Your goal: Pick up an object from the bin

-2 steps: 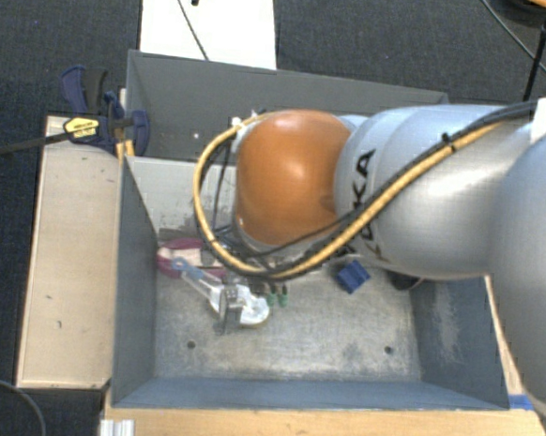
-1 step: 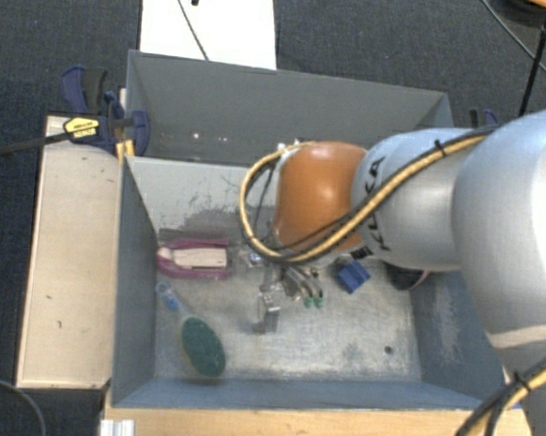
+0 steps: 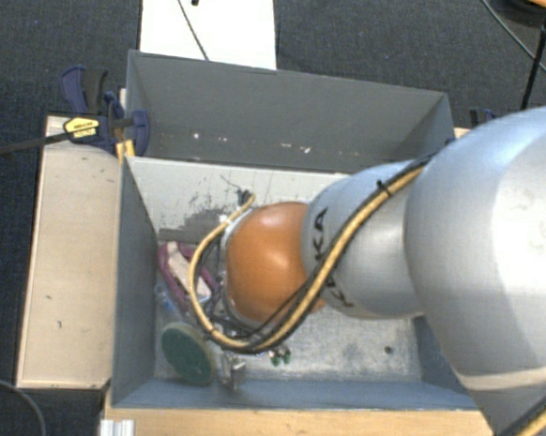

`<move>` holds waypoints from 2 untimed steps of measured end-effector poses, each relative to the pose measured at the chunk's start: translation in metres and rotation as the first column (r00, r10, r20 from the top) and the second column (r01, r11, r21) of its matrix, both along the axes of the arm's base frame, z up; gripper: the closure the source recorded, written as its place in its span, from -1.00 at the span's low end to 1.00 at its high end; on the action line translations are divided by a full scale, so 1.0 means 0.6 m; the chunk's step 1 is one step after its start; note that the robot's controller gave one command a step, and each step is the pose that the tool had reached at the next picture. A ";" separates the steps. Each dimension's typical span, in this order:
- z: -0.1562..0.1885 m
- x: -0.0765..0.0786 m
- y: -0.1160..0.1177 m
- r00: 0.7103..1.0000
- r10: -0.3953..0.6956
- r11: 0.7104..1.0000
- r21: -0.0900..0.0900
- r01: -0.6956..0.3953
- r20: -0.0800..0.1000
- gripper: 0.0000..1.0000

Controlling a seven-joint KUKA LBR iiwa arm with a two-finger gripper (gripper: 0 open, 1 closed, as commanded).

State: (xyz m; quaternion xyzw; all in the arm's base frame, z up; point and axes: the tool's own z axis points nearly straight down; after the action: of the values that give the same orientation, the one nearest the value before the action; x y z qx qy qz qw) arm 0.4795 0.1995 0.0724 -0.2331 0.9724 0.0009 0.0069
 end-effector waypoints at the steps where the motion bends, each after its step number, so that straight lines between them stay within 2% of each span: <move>1: 0.000 0.035 0.085 0.973 0.230 0.973 -0.005 -0.230 -0.003 -1.00; 2: 0.004 0.022 0.079 0.845 0.535 0.845 -0.007 -0.535 0.010 -1.00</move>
Offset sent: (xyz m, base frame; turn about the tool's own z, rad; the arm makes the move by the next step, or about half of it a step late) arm 0.0174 0.0516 -0.0024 -0.2334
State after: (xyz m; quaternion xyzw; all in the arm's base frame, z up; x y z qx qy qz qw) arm 0.4927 0.2466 0.0746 -0.4946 0.8691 -0.0004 0.0116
